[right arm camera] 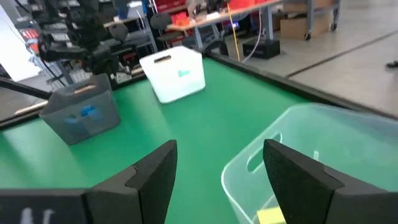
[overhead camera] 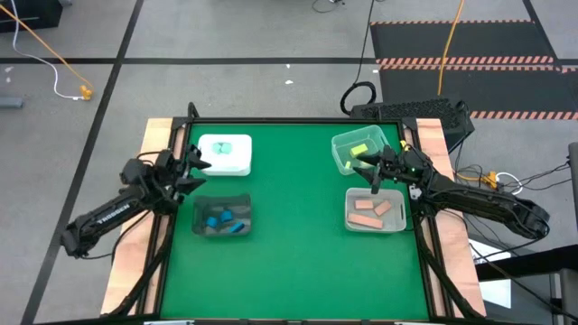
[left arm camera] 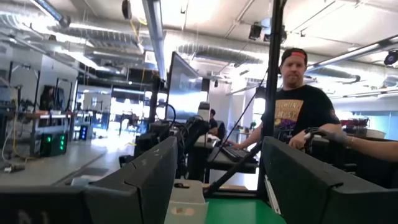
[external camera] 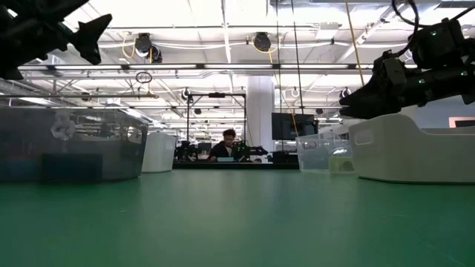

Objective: Sort & place blocks by color
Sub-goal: Return to Home Position

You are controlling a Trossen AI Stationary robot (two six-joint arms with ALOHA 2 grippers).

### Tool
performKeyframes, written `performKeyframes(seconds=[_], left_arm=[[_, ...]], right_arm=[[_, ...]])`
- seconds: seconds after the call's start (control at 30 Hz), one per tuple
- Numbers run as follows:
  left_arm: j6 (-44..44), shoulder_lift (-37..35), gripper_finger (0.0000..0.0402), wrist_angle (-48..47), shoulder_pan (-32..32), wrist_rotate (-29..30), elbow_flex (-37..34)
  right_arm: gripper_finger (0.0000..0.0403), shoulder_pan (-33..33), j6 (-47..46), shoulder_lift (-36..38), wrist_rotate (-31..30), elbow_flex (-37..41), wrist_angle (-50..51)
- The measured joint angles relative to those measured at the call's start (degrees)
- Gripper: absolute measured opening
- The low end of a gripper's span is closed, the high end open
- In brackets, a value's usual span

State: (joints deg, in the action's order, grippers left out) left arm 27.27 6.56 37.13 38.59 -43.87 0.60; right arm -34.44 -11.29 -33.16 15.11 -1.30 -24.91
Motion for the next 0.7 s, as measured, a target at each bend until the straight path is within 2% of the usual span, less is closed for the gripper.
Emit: performKeyframes(seconds=[0.33, 0.7], left_arm=[[0.0, -4.0, 0.0237, -0.1, 0.0, 0.0, 0.0], [0.0, -4.5, 0.0237, -0.1, 0.0, 0.0, 0.0]], right_arm=[[0.0228, -0.6, 0.0, 11.5, 0.0, 0.0, -0.1], [0.0228, -6.1, 0.0, 26.7, 0.0, 0.0, -0.1]])
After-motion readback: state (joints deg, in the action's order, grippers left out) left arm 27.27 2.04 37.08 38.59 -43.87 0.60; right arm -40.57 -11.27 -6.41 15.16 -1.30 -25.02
